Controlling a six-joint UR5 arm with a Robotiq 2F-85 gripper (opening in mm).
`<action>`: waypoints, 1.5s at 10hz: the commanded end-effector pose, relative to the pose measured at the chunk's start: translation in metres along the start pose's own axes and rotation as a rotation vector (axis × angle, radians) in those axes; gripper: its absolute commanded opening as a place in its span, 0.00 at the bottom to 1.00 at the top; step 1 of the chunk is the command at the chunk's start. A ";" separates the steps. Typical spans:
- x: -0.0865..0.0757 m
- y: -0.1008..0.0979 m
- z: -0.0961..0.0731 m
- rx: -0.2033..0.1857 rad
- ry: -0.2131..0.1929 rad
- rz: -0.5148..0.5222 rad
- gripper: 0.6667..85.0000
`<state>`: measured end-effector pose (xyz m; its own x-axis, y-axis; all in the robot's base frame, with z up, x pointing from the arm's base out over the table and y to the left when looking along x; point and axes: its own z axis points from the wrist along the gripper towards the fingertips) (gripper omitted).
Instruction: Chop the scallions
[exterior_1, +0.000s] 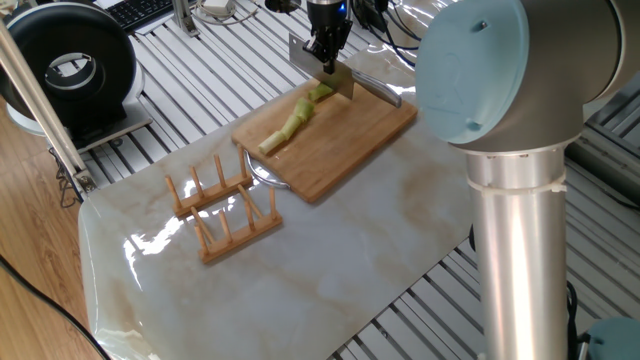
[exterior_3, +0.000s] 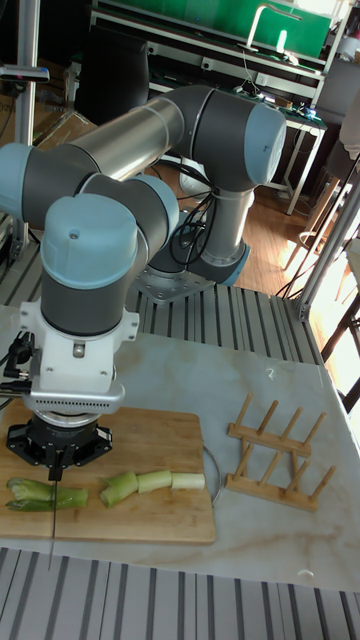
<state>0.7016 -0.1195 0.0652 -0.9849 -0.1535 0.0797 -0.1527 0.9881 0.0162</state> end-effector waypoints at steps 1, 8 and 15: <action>-0.002 0.003 -0.001 -0.013 -0.006 0.002 0.01; -0.002 0.002 0.001 -0.010 -0.006 0.004 0.01; -0.005 0.002 0.003 -0.012 -0.016 0.002 0.01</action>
<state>0.7040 -0.1183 0.0623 -0.9854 -0.1540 0.0731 -0.1532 0.9881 0.0171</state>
